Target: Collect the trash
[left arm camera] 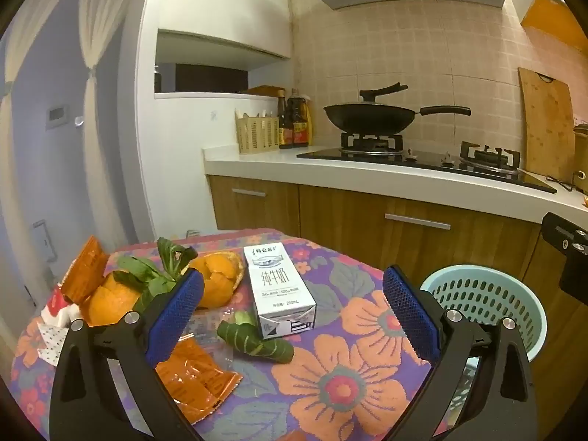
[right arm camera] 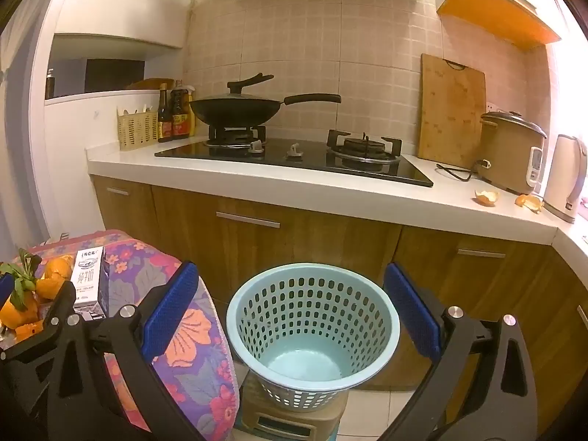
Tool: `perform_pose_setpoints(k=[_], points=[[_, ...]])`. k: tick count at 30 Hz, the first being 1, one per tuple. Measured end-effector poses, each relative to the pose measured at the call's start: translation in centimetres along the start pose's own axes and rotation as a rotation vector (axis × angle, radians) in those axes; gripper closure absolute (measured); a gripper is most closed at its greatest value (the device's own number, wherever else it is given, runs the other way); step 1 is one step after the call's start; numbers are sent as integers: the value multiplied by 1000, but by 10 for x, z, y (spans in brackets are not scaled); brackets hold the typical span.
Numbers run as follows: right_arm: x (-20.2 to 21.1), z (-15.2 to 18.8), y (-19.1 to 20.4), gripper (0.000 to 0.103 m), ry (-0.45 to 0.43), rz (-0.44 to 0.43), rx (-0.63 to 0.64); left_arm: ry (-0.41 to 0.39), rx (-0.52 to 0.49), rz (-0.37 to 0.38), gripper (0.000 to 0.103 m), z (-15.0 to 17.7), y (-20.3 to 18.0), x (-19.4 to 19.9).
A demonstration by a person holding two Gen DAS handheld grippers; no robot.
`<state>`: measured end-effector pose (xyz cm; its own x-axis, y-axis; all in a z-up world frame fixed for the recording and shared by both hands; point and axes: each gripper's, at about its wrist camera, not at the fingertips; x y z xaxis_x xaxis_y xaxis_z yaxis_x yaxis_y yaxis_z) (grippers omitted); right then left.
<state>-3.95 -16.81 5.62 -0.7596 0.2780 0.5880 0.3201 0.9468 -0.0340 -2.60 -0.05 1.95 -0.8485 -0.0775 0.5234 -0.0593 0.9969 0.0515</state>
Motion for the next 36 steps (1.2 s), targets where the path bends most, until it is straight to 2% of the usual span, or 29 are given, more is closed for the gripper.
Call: perform_pose_setpoints(k=[36], points=[[-7, -1, 8, 7, -20, -1, 35, 29, 15, 3, 8, 0, 7, -6]])
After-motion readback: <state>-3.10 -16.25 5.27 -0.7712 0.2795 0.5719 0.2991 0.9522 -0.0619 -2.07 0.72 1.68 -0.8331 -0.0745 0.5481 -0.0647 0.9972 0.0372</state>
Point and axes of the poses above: each gripper's, at about its wrist camera, not at the fingertips, and x roughly against the way its jaws point, y to its left, z to its underside, and after that the axes turned 13 degrees about y, right-handed
